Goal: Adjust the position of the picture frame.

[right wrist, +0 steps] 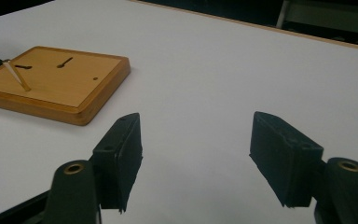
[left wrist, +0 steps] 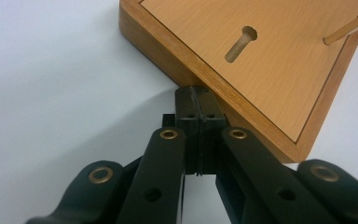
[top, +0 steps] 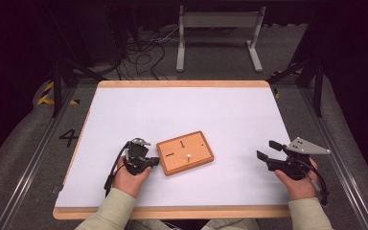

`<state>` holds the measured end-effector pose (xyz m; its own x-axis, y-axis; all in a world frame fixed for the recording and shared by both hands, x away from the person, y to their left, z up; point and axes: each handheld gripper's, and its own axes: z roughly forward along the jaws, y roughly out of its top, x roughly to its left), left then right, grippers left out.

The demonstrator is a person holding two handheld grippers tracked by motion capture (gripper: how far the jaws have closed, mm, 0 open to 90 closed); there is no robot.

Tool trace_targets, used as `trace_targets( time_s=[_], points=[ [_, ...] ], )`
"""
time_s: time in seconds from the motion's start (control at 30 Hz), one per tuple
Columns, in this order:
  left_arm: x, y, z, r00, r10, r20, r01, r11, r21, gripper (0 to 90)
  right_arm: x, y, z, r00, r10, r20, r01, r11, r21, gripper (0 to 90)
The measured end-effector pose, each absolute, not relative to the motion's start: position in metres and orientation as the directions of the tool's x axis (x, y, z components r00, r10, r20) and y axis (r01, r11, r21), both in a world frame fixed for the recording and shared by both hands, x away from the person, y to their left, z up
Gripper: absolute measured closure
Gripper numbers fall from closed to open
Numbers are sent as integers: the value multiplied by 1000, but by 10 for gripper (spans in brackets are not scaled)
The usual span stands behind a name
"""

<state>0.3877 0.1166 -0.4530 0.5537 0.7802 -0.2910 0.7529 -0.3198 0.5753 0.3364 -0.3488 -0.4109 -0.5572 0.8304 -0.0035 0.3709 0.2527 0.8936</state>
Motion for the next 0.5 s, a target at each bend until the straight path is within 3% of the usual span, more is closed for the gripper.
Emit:
trace_targets(
  time_s=[0.13, 0.33, 0.5],
  points=[
    [393, 103, -453, 568, 772, -285, 742, -330, 584, 899, 335, -348, -411, -561, 828, -3, 373, 255, 892, 362],
    [393, 101, -449, 584, 760, -284, 724, -330, 606, 899, 331, -340, -410, -610, 792, -30, 355, 306, 883, 475],
    [373, 99, -432, 725, 632, -276, 616, -414, 670, 899, 330, -342, -411, -611, 791, -28, 360, 310, 880, 494]
  ],
)
